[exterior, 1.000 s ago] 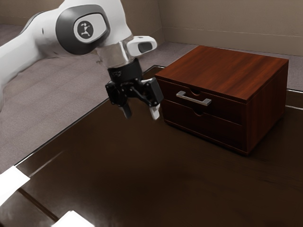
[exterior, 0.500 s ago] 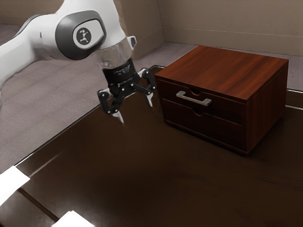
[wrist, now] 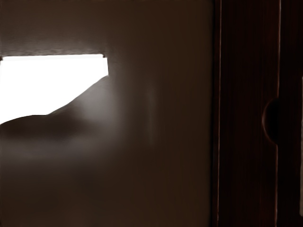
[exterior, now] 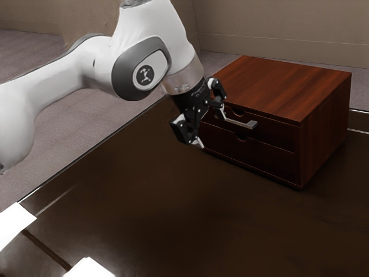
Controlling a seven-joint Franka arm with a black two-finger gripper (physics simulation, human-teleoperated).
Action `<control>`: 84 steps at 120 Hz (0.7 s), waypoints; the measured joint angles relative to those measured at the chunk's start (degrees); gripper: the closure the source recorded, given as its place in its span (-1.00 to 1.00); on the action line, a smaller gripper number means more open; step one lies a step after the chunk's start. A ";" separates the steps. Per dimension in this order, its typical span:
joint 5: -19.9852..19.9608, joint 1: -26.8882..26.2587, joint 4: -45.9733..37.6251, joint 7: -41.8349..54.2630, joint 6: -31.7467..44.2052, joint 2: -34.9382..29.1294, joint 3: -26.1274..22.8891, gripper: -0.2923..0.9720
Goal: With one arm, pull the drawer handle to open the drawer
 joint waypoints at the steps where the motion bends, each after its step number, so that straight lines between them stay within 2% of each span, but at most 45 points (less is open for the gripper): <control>1: 0.12 0.01 0.03 -0.24 0.28 0.27 -0.07 -0.45; 16: 2.05 0.44 0.71 -3.44 4.55 3.00 -0.43 -0.44; 35: 5.53 0.48 5.55 -6.66 7.72 8.84 -1.18 -0.43; 55: 7.45 0.79 5.93 -9.23 9.79 10.91 -1.05 -0.39; 84: 8.16 0.99 5.95 -11.82 13.25 12.03 -0.85 -0.39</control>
